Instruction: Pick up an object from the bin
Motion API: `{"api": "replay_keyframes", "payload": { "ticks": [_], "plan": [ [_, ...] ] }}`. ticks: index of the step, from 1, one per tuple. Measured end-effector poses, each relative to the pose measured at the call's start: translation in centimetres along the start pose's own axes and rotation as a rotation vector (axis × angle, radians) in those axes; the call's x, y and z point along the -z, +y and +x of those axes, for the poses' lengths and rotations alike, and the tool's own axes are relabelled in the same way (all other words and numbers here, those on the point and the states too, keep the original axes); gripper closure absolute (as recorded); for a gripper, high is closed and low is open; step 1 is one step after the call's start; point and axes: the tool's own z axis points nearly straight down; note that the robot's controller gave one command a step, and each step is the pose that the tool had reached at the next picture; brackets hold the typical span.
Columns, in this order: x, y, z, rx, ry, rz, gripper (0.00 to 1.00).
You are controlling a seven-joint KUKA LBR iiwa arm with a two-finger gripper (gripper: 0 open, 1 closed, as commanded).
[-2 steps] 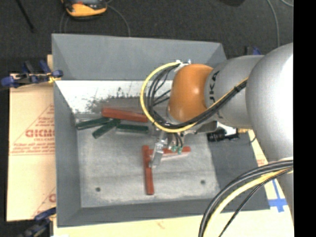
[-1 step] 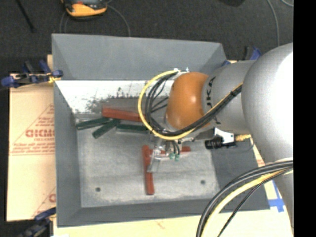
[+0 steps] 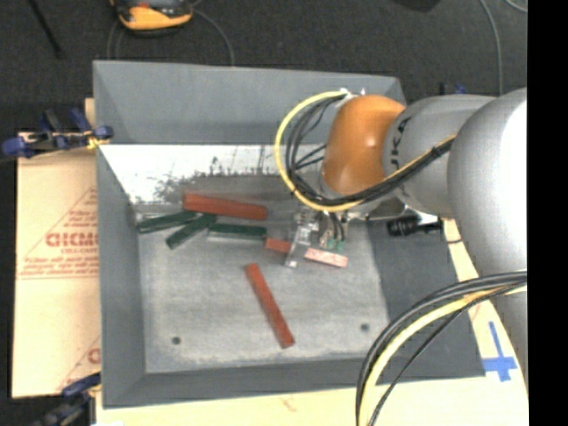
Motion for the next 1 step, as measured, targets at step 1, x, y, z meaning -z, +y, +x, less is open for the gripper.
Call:
{"api": "replay_keyframes", "payload": {
  "ticks": [1],
  "plan": [
    [0.00, 0.00, 0.00, 0.000, 0.000, 0.000, 1.00]
  ]
}}
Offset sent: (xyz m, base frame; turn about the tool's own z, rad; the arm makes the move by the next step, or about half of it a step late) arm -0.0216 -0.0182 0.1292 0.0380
